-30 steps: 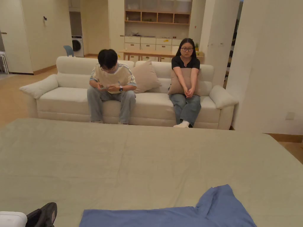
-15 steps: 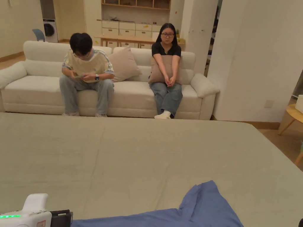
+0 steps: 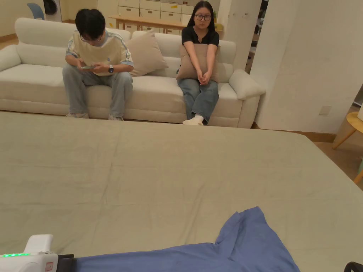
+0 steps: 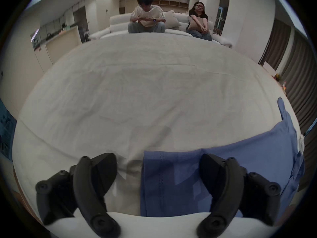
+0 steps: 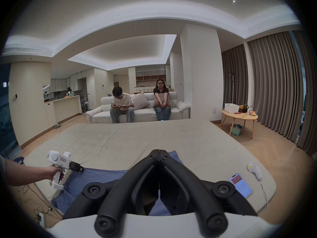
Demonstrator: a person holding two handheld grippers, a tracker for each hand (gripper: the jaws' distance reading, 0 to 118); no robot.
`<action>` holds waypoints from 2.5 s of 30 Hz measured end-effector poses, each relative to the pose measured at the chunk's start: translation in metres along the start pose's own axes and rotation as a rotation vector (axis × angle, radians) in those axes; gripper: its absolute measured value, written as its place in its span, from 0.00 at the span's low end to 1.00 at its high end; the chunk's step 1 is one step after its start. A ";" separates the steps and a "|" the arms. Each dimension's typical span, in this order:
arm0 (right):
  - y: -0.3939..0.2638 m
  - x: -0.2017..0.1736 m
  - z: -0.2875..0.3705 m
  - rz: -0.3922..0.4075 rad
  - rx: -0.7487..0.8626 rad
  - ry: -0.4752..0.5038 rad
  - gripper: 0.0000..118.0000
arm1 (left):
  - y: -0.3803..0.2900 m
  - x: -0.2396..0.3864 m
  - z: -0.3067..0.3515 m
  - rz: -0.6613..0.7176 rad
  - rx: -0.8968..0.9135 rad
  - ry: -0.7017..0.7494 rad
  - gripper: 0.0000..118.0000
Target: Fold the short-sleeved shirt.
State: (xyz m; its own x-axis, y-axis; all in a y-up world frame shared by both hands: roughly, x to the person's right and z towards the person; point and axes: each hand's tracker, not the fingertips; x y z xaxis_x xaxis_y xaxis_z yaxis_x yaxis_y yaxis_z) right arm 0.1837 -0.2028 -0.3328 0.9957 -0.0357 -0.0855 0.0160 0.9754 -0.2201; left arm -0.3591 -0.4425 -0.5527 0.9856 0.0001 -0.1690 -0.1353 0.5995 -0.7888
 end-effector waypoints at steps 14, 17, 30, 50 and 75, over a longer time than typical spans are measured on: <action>-0.013 0.012 -0.075 0.030 -0.118 0.075 0.01 | 0.002 0.002 0.041 0.044 0.100 -0.142 0.02; -0.023 0.028 -0.150 0.011 -0.244 0.114 0.29 | 0.006 0.004 0.048 0.005 0.128 -0.147 0.02; -0.133 0.114 -0.384 -0.010 -0.724 -0.046 0.96 | 0.011 -0.009 0.059 0.061 0.133 -0.213 0.02; -0.060 0.111 -0.293 -0.095 -0.490 0.038 0.00 | 0.017 0.001 0.110 0.058 0.191 -0.247 0.02; -0.184 0.134 0.005 -0.253 -0.610 0.005 0.00 | -0.192 -0.031 0.218 0.060 0.118 -0.264 0.02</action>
State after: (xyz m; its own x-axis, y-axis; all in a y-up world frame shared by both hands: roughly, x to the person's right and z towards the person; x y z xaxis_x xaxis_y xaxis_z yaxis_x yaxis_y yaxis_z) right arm 0.3141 -0.3862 -0.2987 0.9676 -0.2499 0.0370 0.1935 0.6388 -0.7447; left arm -0.3414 -0.3834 -0.2675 0.9706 0.2370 -0.0416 -0.1965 0.6811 -0.7054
